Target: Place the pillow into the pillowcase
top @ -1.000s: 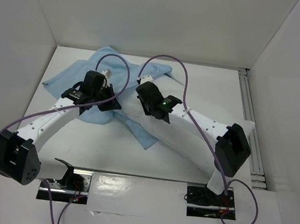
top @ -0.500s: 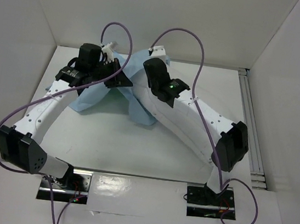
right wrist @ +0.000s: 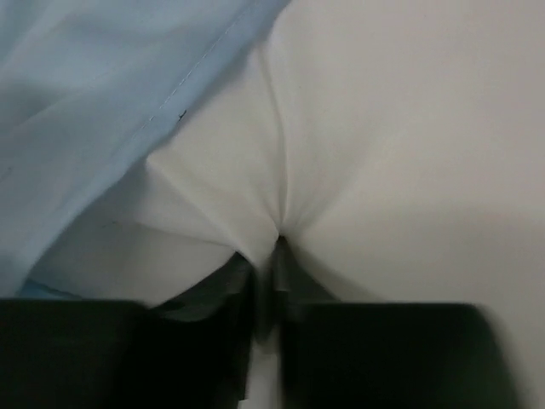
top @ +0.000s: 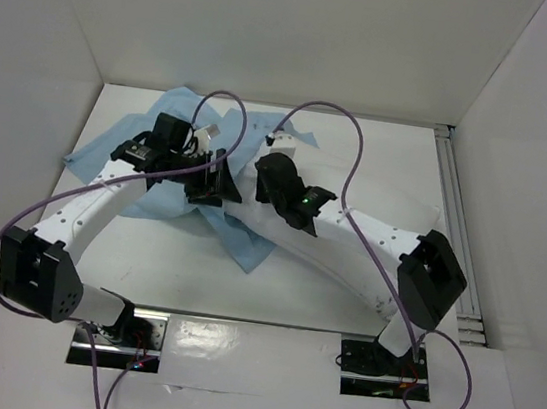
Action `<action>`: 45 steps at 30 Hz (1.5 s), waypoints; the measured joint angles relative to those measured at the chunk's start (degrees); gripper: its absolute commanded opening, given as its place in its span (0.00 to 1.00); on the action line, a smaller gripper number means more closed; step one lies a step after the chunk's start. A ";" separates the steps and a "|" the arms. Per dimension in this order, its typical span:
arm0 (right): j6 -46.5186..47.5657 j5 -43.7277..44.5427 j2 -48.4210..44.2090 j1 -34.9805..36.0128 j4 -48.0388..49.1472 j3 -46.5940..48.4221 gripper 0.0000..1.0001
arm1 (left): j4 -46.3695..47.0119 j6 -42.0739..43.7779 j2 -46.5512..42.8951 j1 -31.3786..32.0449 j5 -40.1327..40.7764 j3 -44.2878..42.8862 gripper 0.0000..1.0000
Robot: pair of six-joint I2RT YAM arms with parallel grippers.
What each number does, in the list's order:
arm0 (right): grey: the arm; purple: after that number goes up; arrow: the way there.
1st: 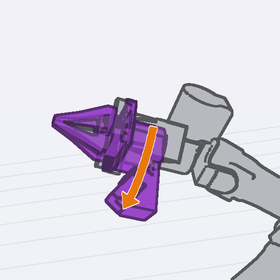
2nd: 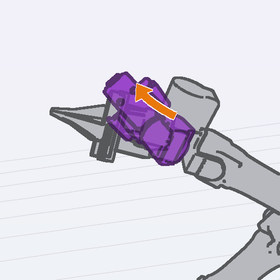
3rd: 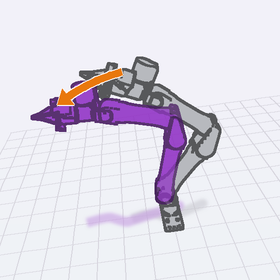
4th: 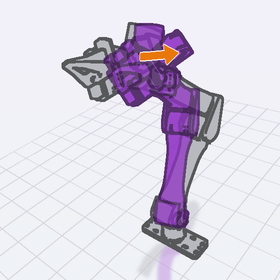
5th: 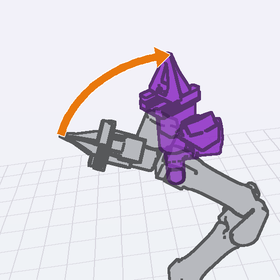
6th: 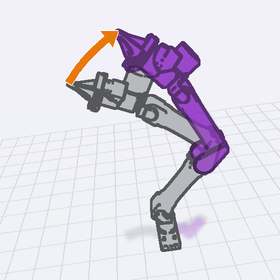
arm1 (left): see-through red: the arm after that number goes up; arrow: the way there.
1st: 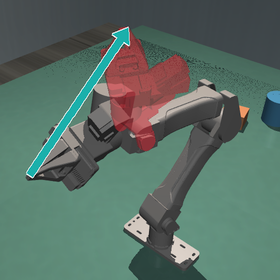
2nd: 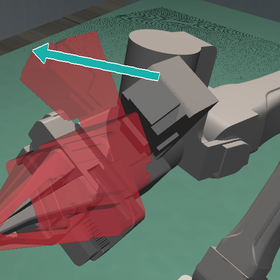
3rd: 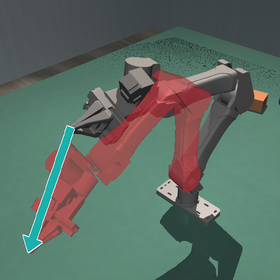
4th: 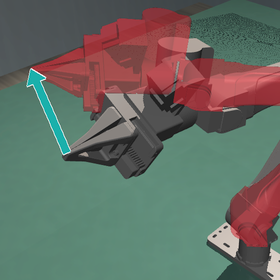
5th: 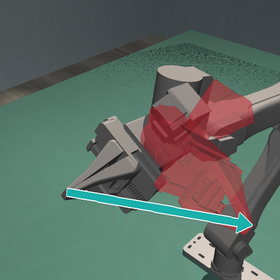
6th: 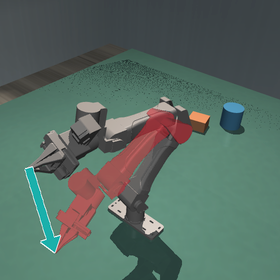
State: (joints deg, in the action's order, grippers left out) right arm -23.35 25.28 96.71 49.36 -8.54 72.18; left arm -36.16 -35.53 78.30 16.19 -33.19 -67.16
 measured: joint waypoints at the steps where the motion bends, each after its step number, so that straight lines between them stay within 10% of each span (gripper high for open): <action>1: -0.26 -0.98 -1.29 0.00 0.44 -0.72 0.40 | -1.40 0.44 0.07 -0.11 0.24 -1.99 0.92; 4: 0.07 -2.80 -4.44 0.02 -0.15 -1.53 0.73 | -4.83 2.43 0.63 -0.63 1.51 -10.45 0.83; 6: 0.42 -3.39 -7.04 0.00 -1.33 -1.75 0.76 | -5.88 3.56 0.76 -0.90 2.10 -15.26 0.23; 8: 0.74 -3.15 -10.19 0.04 -3.82 -1.77 0.78 | -6.62 4.98 1.18 -1.18 2.78 -19.23 0.00; 12: 0.46 0.92 -16.70 0.28 -9.68 -1.73 0.81 | -7.69 6.23 5.05 -1.31 5.07 -25.38 0.08; 14: -0.48 4.35 -19.43 -0.17 -12.94 -1.57 0.84 | -7.98 7.39 9.07 -0.87 7.52 -28.83 0.47; 17: -3.15 7.08 -21.27 -4.31 -19.47 0.24 0.91 | -8.83 9.01 17.07 0.83 14.88 -34.60 0.75; 24: -6.67 0.57 -21.07 -28.35 -28.85 1.62 0.99 | -14.29 11.67 32.02 8.63 34.75 -46.27 0.74; 27: -7.37 -4.07 -21.20 -32.59 -30.03 0.31 0.99 | -16.65 11.54 34.64 9.88 39.63 -47.41 0.59; 28: -7.52 -5.46 -21.24 -33.40 -30.10 -0.66 0.99 | -17.20 11.34 35.21 9.88 40.76 -47.69 0.39; 30: -7.72 -8.81 -21.24 -34.53 -29.42 -3.67 0.93 | -18.25 11.04 35.93 9.64 42.86 -48.41 0.21; 33: -8.17 -10.56 -20.90 -34.36 -27.23 -8.02 0.55 | -19.54 11.02 36.61 9.35 44.52 -50.64 0.04; 34: -8.20 -10.10 -20.70 -33.75 -26.38 -8.72 0.28 | -19.76 11.08 36.70 9.27 44.81 -51.58 0.02; 37: -8.87 -7.89 -19.34 -30.93 -23.10 -9.55 0.02 | -20.37 11.32 36.81 9.07 44.76 -54.95 0.00; 45: -6.03 -0.52 -19.17 -22.82 -19.65 -9.90 0.00 | -21.11 11.04 36.81 8.98 35.80 -61.46 0.00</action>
State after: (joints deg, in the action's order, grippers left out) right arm -29.39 24.75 77.54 26.55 -28.18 62.28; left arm -57.28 -24.49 115.11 25.17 2.61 -128.62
